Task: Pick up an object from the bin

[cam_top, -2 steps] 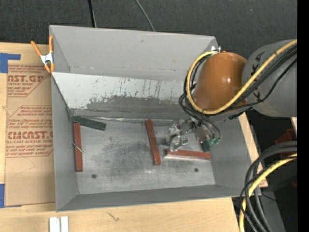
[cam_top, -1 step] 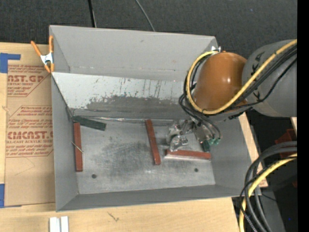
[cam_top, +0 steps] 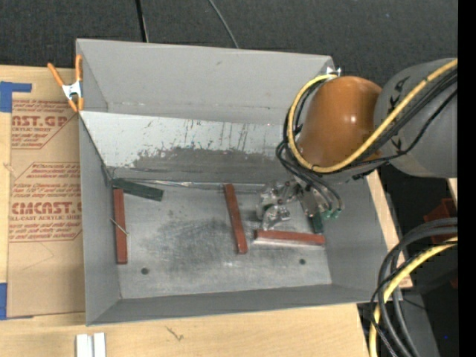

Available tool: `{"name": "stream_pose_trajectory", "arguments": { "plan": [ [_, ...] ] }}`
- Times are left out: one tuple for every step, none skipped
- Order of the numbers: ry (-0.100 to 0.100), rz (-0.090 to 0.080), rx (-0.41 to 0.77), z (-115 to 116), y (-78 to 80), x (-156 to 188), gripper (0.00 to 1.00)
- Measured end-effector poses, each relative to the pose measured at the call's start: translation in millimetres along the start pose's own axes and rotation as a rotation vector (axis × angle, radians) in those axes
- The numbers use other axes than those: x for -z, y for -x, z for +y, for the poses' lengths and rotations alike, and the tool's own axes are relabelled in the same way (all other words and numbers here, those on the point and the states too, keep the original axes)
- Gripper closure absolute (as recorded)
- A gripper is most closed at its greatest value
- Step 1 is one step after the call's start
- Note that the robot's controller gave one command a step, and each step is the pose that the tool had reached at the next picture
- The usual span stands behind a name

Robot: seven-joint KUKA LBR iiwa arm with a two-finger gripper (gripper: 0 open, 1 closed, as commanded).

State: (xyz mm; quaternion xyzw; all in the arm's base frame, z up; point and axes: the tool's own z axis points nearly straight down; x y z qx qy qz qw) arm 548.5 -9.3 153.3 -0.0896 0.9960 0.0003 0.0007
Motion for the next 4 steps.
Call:
{"name": "stream_pose_trajectory", "arguments": {
  "plan": [
    [0.001, -0.001, 0.012, 2.5, -16.2, -11.2, 1.00],
    [0.000, 0.002, 0.019, -7.4, -2.5, 18.0, 1.00],
    [-0.001, -0.005, 0.026, -7.1, -1.4, 31.4, 1.00],
    [0.002, 0.007, 0.157, 2.6, 4.0, 70.9, 1.00]
  ]
}}
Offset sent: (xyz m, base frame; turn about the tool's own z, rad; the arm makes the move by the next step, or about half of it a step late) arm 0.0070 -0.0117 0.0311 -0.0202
